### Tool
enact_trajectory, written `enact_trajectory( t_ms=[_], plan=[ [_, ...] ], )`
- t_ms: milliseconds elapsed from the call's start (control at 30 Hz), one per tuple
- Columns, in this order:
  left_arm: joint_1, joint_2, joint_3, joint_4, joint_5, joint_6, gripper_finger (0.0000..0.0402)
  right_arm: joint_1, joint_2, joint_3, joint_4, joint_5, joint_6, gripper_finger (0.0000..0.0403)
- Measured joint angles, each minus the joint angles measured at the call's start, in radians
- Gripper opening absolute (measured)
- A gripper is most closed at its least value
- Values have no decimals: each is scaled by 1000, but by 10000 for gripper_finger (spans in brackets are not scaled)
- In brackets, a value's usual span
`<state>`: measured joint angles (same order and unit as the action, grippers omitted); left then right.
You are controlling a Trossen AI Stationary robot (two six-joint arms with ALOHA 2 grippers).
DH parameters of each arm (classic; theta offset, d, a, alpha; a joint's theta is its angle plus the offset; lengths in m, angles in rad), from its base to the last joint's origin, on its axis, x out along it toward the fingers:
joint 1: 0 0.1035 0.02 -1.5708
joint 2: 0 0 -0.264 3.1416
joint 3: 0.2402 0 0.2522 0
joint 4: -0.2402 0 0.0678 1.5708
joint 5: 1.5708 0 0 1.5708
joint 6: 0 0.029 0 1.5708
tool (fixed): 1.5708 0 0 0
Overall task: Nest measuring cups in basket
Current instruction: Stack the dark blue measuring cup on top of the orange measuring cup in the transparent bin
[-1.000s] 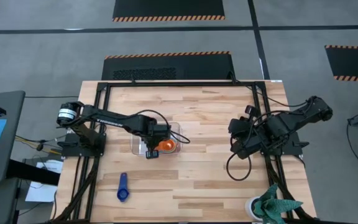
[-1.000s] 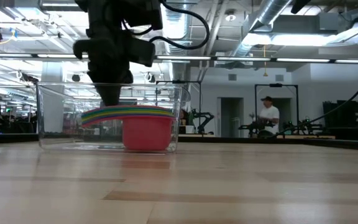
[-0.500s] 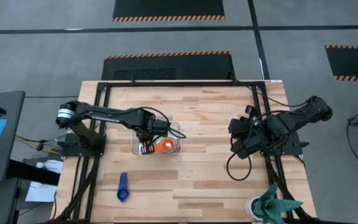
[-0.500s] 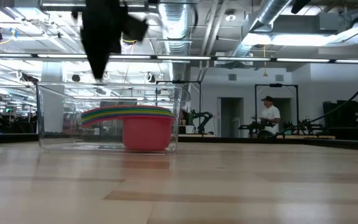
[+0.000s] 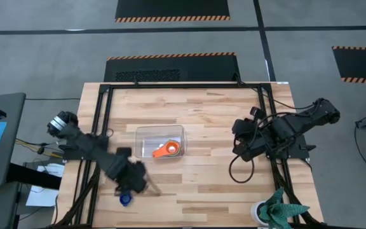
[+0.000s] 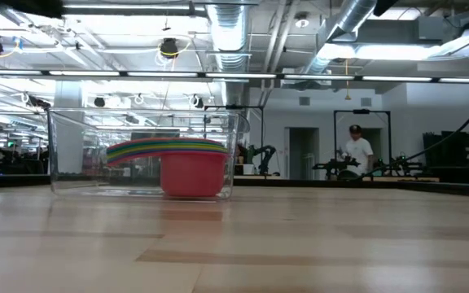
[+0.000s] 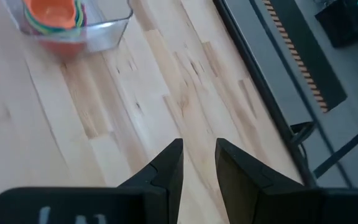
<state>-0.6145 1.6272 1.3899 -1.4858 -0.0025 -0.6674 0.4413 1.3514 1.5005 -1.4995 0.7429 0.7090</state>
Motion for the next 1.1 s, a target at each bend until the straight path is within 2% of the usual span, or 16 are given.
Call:
enact_trajectory(
  t_ms=[167, 333, 467, 633, 767, 900, 1100],
  plan=[
    [-177, 0, -79, 30, -28, -76, 0, -14, 0, 0, 49, -25, 117, 118],
    [-297, -1, -139, 177, -36, -167, 0, -11, 11, 0, 103, -48, 182, 118],
    [-349, -1, -171, 324, -55, -239, 0, 1, 21, 0, 121, -69, 184, 118],
    [-385, -1, -233, 487, -126, -228, 4, 2, 53, 2, 145, -85, 184, 118],
    [-391, 3, -295, 587, -119, -209, 36, 7, 93, 1, 153, -124, 185, 118],
    [-399, 10, -340, 583, -45, -195, 91, 7, 141, 0, 135, -211, 184, 118],
    [-417, 11, -348, 599, -31, -85, 156, 9, 204, 0, 120, -297, 202, 118]
  ],
)
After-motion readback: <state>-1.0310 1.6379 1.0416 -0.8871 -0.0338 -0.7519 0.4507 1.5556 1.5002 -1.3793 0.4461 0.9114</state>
